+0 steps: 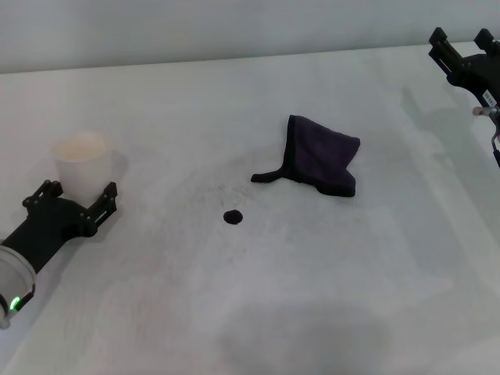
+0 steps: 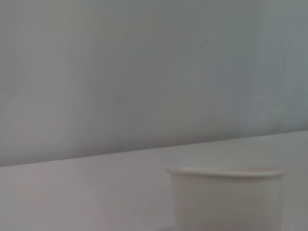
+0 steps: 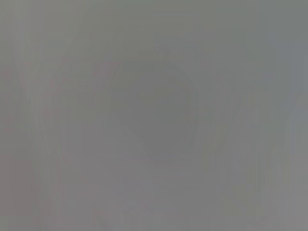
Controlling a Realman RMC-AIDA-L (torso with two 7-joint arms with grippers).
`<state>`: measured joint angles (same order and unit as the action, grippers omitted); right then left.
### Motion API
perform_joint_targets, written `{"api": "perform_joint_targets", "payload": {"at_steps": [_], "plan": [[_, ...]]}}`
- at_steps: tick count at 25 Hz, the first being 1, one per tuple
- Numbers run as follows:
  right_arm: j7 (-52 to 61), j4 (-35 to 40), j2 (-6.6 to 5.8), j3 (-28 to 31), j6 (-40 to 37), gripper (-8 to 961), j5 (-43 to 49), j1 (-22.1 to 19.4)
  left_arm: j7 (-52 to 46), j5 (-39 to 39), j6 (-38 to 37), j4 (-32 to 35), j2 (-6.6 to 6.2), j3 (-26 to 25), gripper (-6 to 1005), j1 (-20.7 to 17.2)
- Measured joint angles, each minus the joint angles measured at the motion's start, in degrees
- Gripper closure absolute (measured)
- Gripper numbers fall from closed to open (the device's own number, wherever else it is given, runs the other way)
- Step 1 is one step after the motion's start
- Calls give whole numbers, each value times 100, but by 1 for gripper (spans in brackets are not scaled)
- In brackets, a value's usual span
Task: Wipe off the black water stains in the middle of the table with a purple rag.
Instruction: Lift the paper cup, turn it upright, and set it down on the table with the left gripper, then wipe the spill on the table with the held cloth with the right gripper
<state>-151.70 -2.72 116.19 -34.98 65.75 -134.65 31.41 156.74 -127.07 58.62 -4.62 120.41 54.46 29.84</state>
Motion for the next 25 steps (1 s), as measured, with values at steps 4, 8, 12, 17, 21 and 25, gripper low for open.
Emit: {"api": "perform_joint_targets", "payload": {"at_steps": [4,8,12,17,21,25], "plan": [[0,0,0,0,-2,84,0,2,8,-28,-1,-4,0,-14,216,-40],[0,0,0,0,-5,84,0,8,79,-10,44,-4,0,-20,198,-48],[0,0,0,0,-10,84,0,21,86,-2,54,-4,0,-9,150,-45],[0,0,0,0,-3,84,0,28,85,0,60,-46,0,1,123,-99],[0,3,0,0,5,84,0,30,101,9,109,-67,-7,12,121,-228],[0,2,0,0,8,84,0,27,186,17,261,-51,-22,-3,120,-428]]}}
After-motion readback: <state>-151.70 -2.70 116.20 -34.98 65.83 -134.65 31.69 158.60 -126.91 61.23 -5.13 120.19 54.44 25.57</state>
